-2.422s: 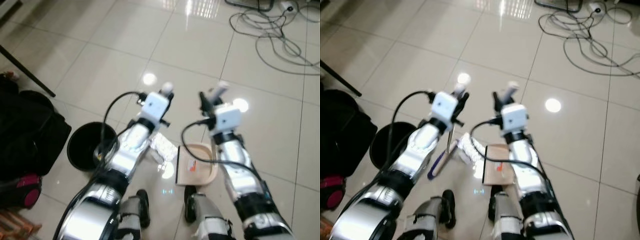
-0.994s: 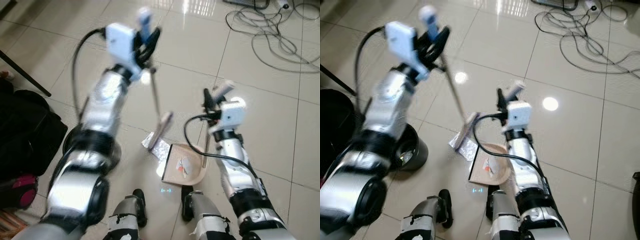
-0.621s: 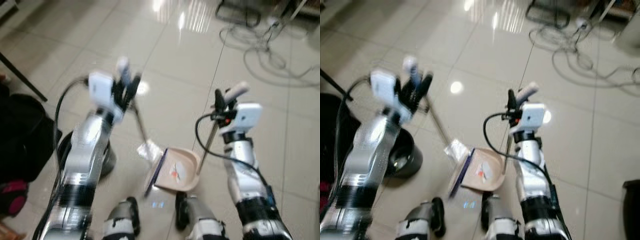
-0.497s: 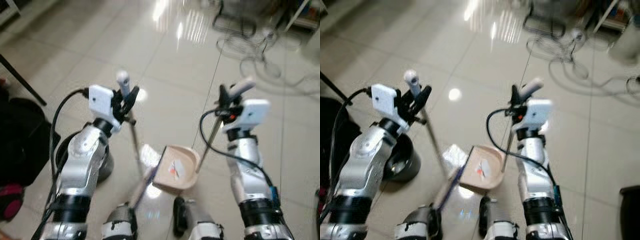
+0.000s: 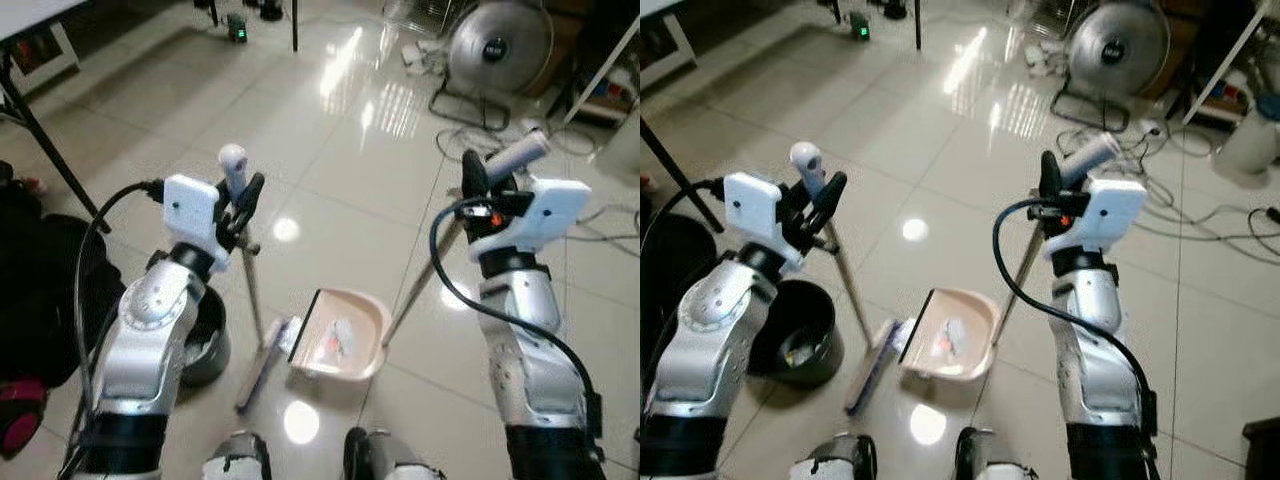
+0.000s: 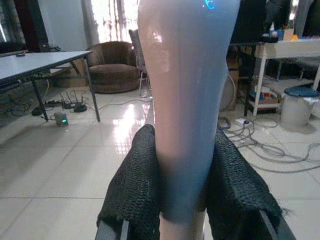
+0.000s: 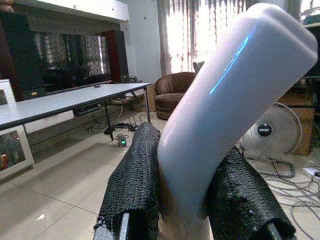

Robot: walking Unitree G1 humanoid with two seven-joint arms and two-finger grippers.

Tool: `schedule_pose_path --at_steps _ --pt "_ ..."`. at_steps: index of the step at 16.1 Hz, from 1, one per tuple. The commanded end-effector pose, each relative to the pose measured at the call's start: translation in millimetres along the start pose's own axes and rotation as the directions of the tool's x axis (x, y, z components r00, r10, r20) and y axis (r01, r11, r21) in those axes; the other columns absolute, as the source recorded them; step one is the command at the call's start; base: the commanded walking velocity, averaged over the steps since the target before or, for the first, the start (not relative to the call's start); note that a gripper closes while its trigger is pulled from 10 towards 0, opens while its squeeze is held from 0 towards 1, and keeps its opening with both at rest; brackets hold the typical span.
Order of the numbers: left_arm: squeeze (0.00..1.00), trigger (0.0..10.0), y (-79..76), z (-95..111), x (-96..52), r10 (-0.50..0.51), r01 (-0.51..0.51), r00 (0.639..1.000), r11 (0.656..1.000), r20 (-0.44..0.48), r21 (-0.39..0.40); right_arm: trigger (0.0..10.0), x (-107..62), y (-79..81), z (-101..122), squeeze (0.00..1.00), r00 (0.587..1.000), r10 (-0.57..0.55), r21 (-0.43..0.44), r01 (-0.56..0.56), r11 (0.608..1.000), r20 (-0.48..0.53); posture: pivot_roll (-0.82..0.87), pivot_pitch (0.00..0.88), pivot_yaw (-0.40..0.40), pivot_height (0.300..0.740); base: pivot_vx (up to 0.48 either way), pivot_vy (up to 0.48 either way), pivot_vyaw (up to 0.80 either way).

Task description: Sweep floor

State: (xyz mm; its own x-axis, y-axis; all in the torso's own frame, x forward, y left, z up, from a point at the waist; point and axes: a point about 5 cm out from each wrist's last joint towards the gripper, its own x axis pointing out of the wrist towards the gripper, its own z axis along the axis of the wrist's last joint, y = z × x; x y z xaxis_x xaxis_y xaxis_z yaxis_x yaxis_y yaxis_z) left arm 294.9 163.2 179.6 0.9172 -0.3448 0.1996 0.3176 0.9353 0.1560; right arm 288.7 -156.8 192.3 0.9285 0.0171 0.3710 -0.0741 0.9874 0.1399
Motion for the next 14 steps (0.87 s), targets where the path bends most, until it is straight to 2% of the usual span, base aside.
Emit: schedule_pose_path --at_steps 1,4,8,14 --pt "0.0 10.0 -1.7 6 -1.8 -0.016 0.015 1.0 1.0 0.01 0.027 10.0 -1.2 -0.7 11 0.0 1.0 -0.002 0.008 0.002 1.0 0.023 0.01 0.086 -0.047 0.74 0.0 0.0 0.0" --pt "0.0 10.0 0.1 3 -7.2 -0.019 0.02 0.999 0.999 -0.03 0.027 10.0 -0.7 9.2 17 0.0 0.997 0.067 0.02 -0.066 0.998 -0.046 0.0 0.087 -0.052 0.74 0.0 0.0 0.0" --pt "0.0 10.0 -3.4 0 -11.9 -0.028 0.03 0.998 0.999 -0.053 0.029 10.0 5.7 11.3 32 0.0 0.995 0.089 0.016 -0.088 0.996 -0.037 0.0 0.086 -0.051 0.74 0.0 0.0 0.0" --pt "0.0 10.0 -4.2 -2 -14.1 -0.035 0.037 0.997 0.999 -0.076 0.033 10.0 8.0 11.3 43 0.0 0.997 0.079 0.015 -0.078 0.997 -0.028 0.01 0.084 -0.047 0.74 -0.282 0.0 0.0"
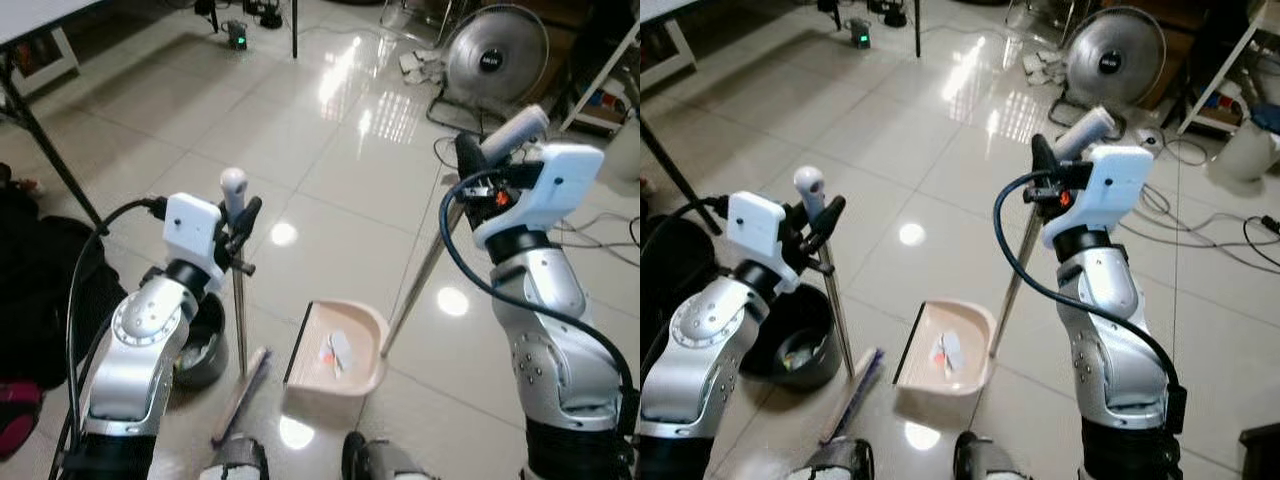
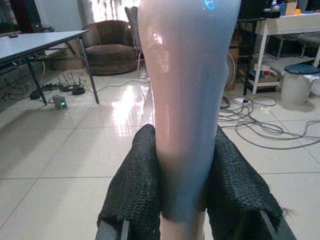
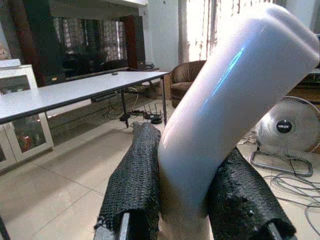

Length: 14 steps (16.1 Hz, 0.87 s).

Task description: Sweep floor

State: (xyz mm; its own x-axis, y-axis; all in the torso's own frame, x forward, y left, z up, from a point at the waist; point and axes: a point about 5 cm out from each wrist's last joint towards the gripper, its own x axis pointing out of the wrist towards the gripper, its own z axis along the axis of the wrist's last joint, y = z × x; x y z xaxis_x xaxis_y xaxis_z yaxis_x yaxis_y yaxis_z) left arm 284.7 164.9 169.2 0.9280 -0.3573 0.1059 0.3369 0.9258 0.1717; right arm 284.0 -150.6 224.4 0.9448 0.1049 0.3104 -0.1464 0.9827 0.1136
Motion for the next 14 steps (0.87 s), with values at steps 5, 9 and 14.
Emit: schedule_pose_path --at_steps 5,9,14 --pt "0.0 10.0 -1.9 6 -3.0 -0.026 0.026 1.0 0.999 0.011 0.027 10.0 -0.9 -1.5 14 0.0 0.999 -0.017 0.035 0.016 0.999 0.051 0.01 0.074 -0.041 0.74 -0.282 0.0 0.0" --pt "0.0 10.0 -1.7 5 -3.5 -0.038 0.038 0.999 0.999 0.004 0.035 10.0 -0.5 -7.4 22 0.0 0.996 -0.035 0.066 0.03 0.997 0.08 0.01 0.067 -0.035 0.74 -0.276 0.0 0.0" --pt "0.0 10.0 1.6 1 -5.7 -0.023 0.025 0.999 0.999 -0.029 0.039 10.0 2.8 -10.9 33 0.0 0.994 -0.032 0.092 0.022 0.996 0.108 0.01 0.065 -0.031 0.74 0.0 0.0 0.0"
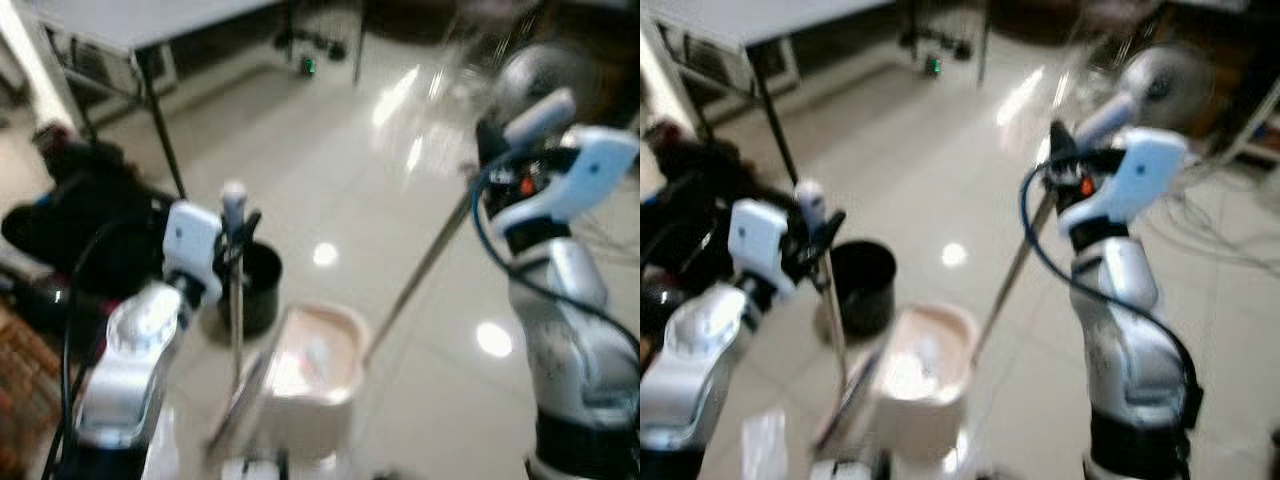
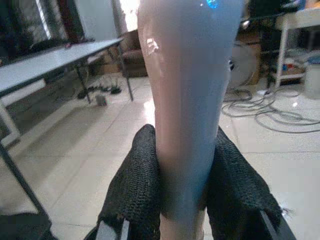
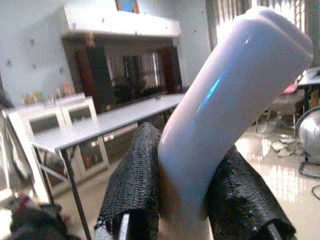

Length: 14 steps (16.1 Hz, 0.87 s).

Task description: Sweep floor

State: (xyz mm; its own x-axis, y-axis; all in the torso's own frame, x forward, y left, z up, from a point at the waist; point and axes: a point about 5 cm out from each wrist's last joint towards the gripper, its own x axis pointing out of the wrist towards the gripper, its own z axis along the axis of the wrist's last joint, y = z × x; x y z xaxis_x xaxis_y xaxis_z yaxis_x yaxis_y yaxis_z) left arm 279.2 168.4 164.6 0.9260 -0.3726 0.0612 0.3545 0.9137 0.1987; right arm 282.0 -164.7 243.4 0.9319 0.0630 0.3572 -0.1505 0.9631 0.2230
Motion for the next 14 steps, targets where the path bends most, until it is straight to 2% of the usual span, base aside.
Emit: schedule_pose_path --at_steps 1,4,7,10,13,14 --pt "0.0 10.0 2.9 3 -0.9 0.006 -0.006 1.0 1.0 -0.001 0.025 10.0 3.8 0.5 19 0.0 0.997 0.002 0.021 -0.004 1.0 0.076 0.02 0.069 -0.033 0.74 0.0 0.0 0.0" --pt "0.0 10.0 6.9 2 -3.5 0.024 -0.024 1.0 0.999 -0.006 0.038 10.0 10.7 -1.2 30 0.0 0.995 0.0 0.048 -0.005 0.999 0.098 0.02 0.073 -0.034 0.74 0.0 0.0 0.0" --pt "0.0 10.0 6.8 1 -5.1 0.023 -0.022 1.0 0.999 -0.021 0.046 10.0 19.9 5.4 41 0.0 0.993 0.05 0.063 -0.057 0.996 0.107 0.03 0.074 -0.035 0.74 0.0 0.0 0.0" --pt "0.0 10.0 7.0 0 -7.0 0.029 -0.028 0.999 0.999 -0.026 0.047 10.0 28.3 6.4 49 0.0 0.992 0.056 0.062 -0.064 0.996 0.114 0.03 0.077 -0.04 0.74 0.275 0.0 0.0" --pt "0.0 10.0 7.6 0 -8.6 0.035 -0.033 0.999 0.998 -0.03 0.047 10.0 33.7 4.8 53 0.0 0.992 0.05 0.073 -0.059 0.996 0.116 0.04 0.078 -0.043 0.74 0.294 0.0 0.72" --pt "0.0 10.0 7.6 0 -8.7 0.035 -0.034 0.999 0.998 -0.031 0.048 10.0 34.4 4.4 53 0.0 0.992 0.044 0.086 -0.055 0.995 0.12 0.04 0.078 -0.043 0.74 0.3 0.0 0.0"
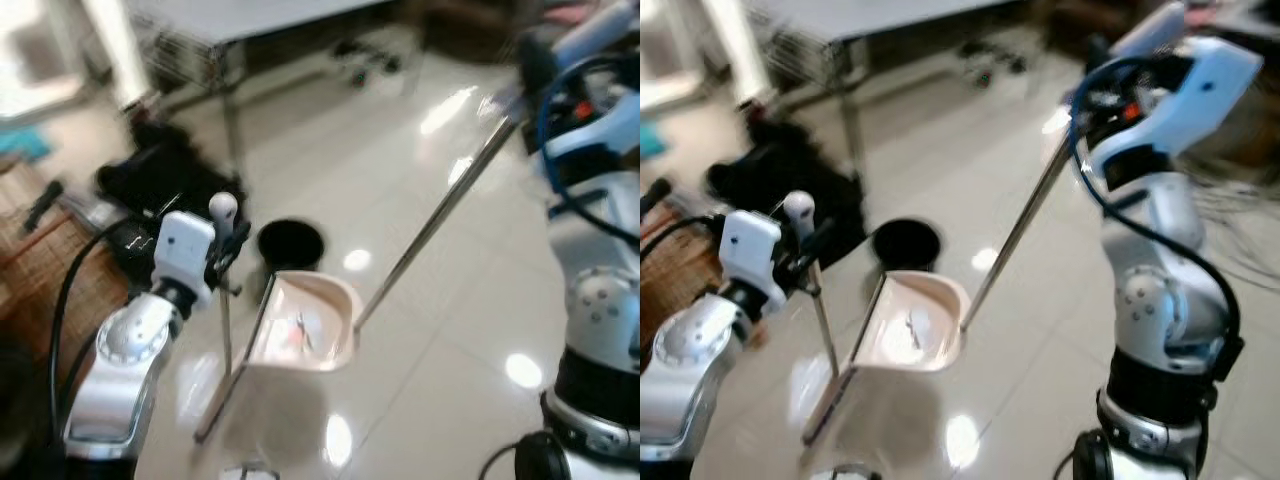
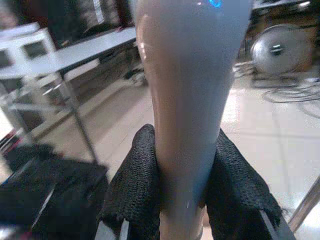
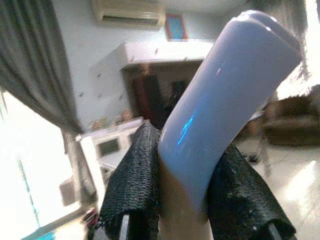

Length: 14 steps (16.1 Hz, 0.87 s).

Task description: Sweep floor

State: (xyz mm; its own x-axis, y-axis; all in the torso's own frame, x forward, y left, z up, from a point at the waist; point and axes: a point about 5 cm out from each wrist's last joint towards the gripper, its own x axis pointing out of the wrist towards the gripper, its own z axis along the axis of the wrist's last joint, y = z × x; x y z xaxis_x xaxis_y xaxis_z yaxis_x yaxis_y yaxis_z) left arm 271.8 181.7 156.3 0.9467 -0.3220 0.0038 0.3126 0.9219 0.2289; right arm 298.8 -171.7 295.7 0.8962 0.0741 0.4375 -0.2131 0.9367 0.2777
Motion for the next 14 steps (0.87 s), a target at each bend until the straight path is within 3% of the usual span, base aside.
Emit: schedule_pose_path --at_steps 1,14 --pt "0.0 10.0 0.0 9.7 2.9 -0.005 0.004 0.999 1.0 0.035 0.014 10.0 2.3 1.9 9.7 0.0 0.999 0.006 0.02 -0.007 1.0 0.042 0.04 0.077 -0.044 0.74 0.3 0.0 0.0" --pt "0.0 10.0 -1.9 8.1 5.0 -0.003 0.002 1.0 1.0 0.029 0.007 10.0 8.5 0.6 19.5 0.0 0.996 0.014 0.011 -0.015 1.0 0.084 0.03 0.069 -0.044 0.74 0.3 0.0 0.0"
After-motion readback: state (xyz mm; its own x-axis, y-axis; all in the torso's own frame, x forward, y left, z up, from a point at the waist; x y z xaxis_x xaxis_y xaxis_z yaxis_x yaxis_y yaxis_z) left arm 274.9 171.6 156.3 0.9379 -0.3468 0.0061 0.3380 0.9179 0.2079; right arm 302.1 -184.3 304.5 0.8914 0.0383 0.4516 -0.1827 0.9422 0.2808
